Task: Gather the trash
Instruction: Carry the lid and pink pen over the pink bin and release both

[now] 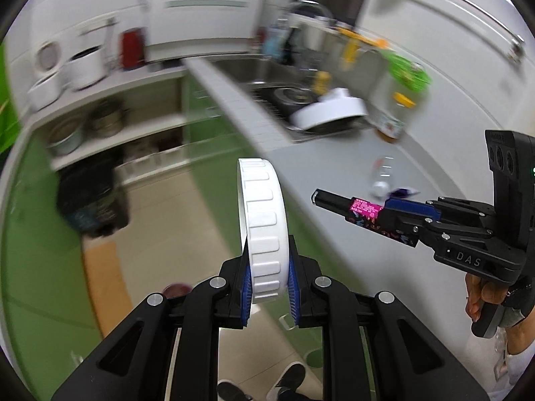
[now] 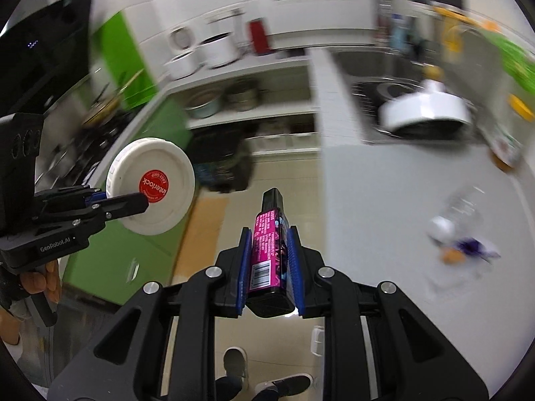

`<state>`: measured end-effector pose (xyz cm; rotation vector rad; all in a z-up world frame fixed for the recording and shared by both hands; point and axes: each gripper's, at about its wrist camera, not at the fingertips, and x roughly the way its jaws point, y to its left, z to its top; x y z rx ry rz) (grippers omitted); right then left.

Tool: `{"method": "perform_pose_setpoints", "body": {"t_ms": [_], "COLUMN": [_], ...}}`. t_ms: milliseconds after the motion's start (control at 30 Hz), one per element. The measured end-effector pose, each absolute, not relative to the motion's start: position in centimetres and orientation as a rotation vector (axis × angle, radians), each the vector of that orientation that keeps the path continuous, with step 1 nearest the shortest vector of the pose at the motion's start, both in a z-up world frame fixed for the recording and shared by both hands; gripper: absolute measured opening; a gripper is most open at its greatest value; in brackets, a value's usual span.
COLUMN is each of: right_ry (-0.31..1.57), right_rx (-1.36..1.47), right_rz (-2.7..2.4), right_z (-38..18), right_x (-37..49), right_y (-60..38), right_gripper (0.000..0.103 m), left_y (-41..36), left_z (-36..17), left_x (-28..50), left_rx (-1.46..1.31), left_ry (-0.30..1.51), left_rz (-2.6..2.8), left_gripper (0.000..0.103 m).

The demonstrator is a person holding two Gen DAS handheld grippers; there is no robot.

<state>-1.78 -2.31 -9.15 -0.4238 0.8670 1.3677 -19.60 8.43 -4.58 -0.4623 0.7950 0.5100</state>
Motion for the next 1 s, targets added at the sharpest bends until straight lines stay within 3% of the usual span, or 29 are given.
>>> {"method": "perform_pose_setpoints", "body": {"t_ms": [300, 433, 733, 933, 967, 1000], "right_ry": [0.923, 0.968, 1.049, 1.064, 1.066, 1.069], "right_rx": [-0.515, -0.566, -0.623, -0.657, -0.661, -0.666], "right_rz": [1.467, 1.467, 1.45, 1.438, 1.438, 1.438], "right_z": [-14.7, -22.6, -45.1, -54.1, -55.0, -56.1], "right_x": [-9.1, -10.1, -9.8, -9.2, -9.2, -9.3], "right_y": [8.6, 12.4, 17.9, 19.6, 19.8, 20.1], "right_gripper": [0.021, 0.021, 0.021, 0.021, 0.021, 0.021], "left_y": [16.3, 19.9, 26.4, 29.1, 29.3, 29.5], "left_z": [-10.9, -18.9, -45.0, -54.5, -55.8, -56.7], "left_x": [-27.4, -28.9, -29.5, -29.5, -29.5, -29.6], "left_rx": [-0.581, -0.645, -0.747, -0.791, -0.804, -0.805], "left_ry": [0.835, 0.853, 0.916, 0.932, 0.928, 0.931], "left_rz": [0.65, 0.67, 0.66, 0.682, 0.678, 0.683], "left_gripper": [0.018, 0.018, 0.018, 0.018, 0.027, 0.05]}}
